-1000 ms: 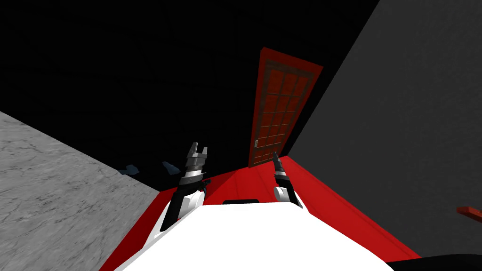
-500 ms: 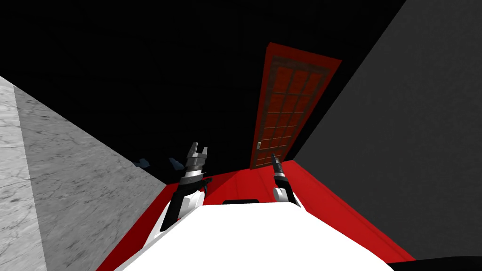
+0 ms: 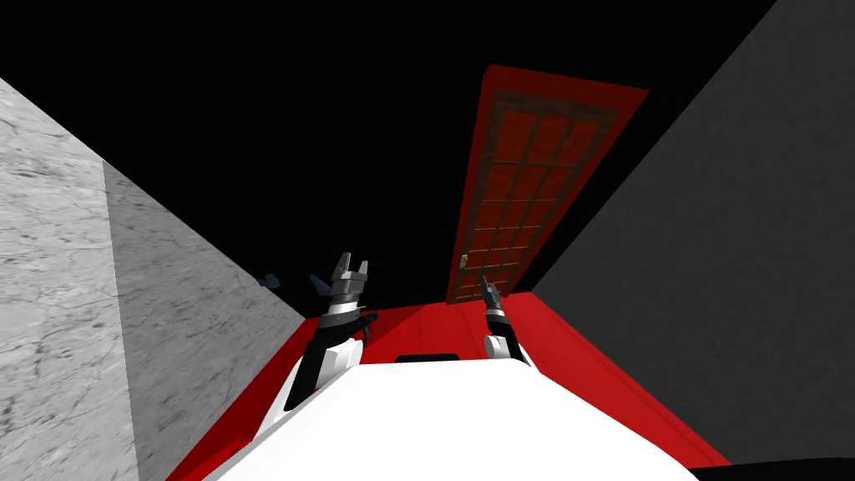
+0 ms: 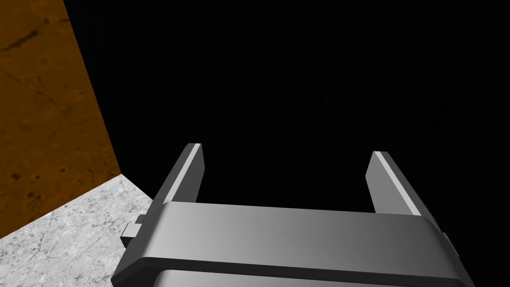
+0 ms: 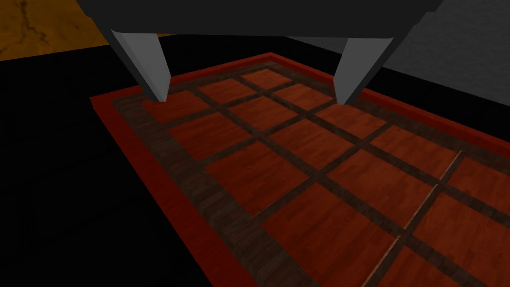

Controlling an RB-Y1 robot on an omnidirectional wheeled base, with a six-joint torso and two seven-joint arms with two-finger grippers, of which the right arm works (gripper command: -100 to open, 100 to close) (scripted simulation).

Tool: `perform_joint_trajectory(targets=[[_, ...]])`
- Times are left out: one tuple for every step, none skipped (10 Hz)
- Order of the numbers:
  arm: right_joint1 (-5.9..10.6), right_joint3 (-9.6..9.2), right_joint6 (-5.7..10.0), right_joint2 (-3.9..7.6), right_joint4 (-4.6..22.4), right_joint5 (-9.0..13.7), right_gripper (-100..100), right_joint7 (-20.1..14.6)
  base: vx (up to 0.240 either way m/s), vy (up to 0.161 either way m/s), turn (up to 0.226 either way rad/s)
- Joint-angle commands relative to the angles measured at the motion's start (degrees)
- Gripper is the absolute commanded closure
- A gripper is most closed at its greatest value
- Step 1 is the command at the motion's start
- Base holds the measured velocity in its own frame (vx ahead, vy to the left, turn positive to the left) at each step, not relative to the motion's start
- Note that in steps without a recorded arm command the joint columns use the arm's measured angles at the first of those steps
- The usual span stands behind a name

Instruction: Pull the door open

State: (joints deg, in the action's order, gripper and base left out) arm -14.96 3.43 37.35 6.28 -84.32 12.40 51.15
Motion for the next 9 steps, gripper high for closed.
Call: perform_joint_trajectory(targets=[[0.13, -0.05, 0.32, -0.1, 0.85, 0.13, -100, 1.69, 0.038, -0.066, 0.046], [0.44, -0.01, 0.65, -0.08, 2.18, 0.41, -100, 3.44, 0.031, -0.05, 0.118], [0.74, 0.03, 0.98, -0.06, 3.5, 0.69, -100, 5.19, 0.05, -0.07, 0.149], [1.05, 0.07, 1.32, -0.04, 4.82, 0.97, -100, 6.87, 0.053, -0.092, 0.153], [1.36, 0.11, 1.65, -0.02, 6.15, 1.25, -100, 8.51, 0.063, -0.098, 0.193], [1.67, 0.14, 1.98, 0.0, 7.47, 1.52, -100, 10.11, 0.062, -0.096, 0.178], [1.97, 0.18, 2.3, 0.01, 8.75, 1.79, -100, 11.77, 0.057, -0.09, 0.149], [1.97, 0.18, 2.3, 0.01, 8.75, 1.79, -100, 12.1, 0.032, -0.059, 0.084], [2.26, 0.22, 2.61, 0.02, 9.99, 2.05, -100, 13.74, 0.02, -0.044, 0.107]])
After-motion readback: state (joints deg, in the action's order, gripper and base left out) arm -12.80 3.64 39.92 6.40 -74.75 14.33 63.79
